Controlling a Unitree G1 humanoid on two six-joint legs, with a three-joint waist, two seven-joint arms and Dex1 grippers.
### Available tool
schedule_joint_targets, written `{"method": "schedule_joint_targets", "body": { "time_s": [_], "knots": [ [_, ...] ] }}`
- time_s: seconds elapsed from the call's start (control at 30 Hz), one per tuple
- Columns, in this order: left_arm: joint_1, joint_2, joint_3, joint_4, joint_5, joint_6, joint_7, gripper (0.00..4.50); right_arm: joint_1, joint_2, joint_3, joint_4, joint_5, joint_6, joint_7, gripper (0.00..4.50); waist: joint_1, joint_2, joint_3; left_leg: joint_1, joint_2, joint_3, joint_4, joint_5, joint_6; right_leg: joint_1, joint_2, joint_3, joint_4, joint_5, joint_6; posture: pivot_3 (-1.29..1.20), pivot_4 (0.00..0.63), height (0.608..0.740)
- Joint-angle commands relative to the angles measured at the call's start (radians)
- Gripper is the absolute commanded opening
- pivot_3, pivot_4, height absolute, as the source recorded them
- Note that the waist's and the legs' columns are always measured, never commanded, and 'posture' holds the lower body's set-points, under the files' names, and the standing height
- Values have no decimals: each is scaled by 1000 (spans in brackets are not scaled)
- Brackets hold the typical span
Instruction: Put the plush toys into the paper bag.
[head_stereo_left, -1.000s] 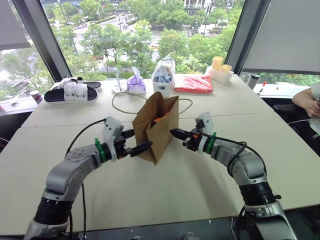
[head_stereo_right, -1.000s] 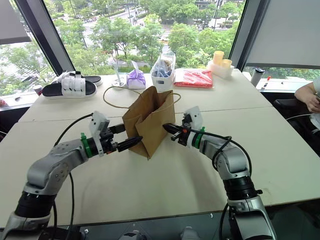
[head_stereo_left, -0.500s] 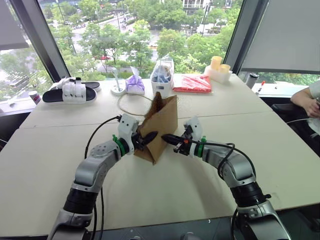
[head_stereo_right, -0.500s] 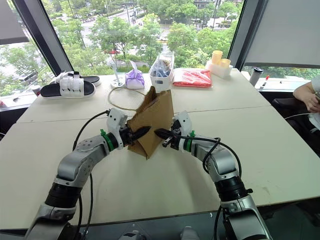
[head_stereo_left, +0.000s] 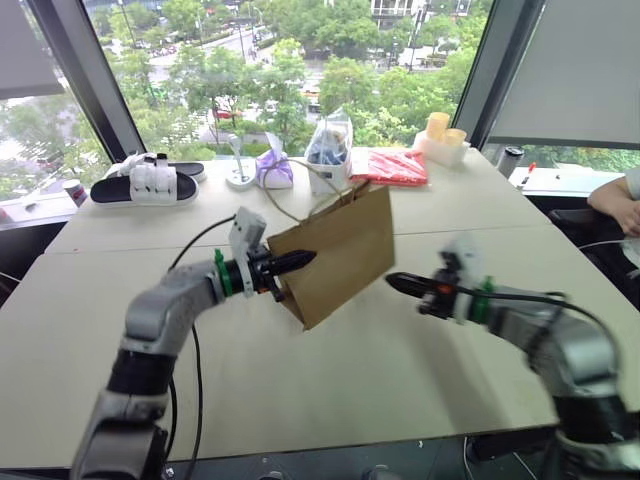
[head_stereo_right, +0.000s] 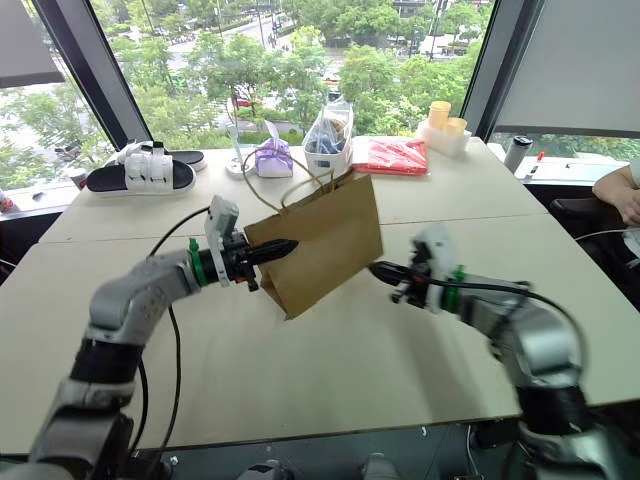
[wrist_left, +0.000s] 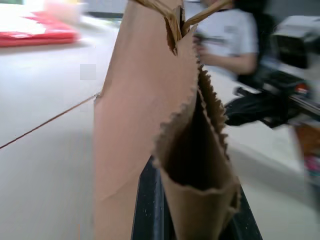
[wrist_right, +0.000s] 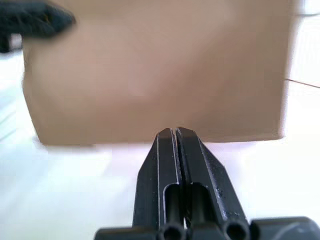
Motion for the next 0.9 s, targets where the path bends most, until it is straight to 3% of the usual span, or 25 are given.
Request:
{"method": "schedule_joint_targets", "body": {
  "time_s": [0.03,0.23,0.43,0.53,0.77,0.9],
  "knots": [
    [-87,39,-50,130,17,-46,-228,49,49,-70,-126,-135,127,64,46,0,-9,0,0,1,1,1,0,-1,1,1,0,0,0,0,0,0,150,740],
    [-285,34,-198,472,176,-241,-535,49,218,-175,-310,-265,246,117,85,0,3,-1,0,2,1,2,2,-1,2,4,0,0,-1,-1,1,0,150,740],
    [-405,-8,-330,761,241,-443,-573,49,325,-191,-380,-347,309,158,35,0,6,-1,0,1,0,1,3,-1,2,3,-1,0,-2,-1,2,0,150,740],
    [-425,0,-379,812,241,-471,-573,923,331,-206,-400,-343,337,163,22,0,-1,-1,0,1,0,1,3,-2,3,3,-1,0,-2,-1,2,0,150,740],
    [-375,93,-390,770,249,-522,-573,4402,268,-270,-306,-284,313,107,51,0,-1,-1,1,1,1,1,3,-2,3,3,-1,0,-1,-1,2,0,150,740],
    [-277,194,-318,636,272,-505,-571,4462,182,-295,-151,-231,245,34,102,0,-4,-1,0,1,1,1,2,-2,3,2,-1,0,-1,-1,2,0,150,740]
  ]
}}
